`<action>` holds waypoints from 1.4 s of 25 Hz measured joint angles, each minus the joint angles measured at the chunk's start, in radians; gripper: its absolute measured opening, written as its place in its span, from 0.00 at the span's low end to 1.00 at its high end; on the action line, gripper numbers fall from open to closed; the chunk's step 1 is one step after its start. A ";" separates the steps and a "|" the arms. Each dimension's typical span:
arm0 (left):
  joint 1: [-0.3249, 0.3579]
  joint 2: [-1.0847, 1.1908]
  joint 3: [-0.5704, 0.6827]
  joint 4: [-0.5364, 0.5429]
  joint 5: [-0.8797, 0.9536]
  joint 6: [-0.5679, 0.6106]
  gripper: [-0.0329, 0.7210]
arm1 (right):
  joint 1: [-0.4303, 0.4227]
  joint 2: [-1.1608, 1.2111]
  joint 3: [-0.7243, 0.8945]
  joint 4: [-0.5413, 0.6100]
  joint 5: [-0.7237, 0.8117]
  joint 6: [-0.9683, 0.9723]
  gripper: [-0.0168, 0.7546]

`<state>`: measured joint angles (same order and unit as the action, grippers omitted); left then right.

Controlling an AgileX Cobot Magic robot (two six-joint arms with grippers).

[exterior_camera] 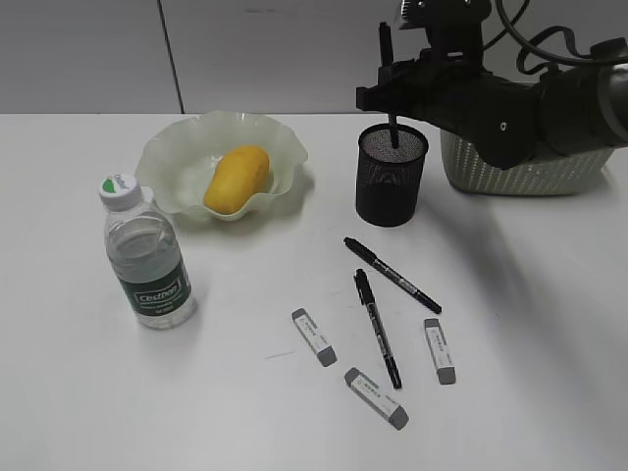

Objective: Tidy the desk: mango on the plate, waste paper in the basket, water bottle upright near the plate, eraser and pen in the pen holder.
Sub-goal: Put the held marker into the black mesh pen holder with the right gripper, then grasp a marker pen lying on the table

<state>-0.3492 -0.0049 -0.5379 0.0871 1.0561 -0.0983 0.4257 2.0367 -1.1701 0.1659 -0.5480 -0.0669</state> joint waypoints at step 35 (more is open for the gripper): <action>0.000 0.241 -0.040 0.000 -0.056 0.011 0.49 | 0.000 -1.827 0.581 -0.227 1.632 0.167 0.46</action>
<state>-0.3492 0.2361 -0.5781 0.0871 1.0003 -0.0876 0.4257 0.2097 -0.5894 -0.0615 1.0840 0.1006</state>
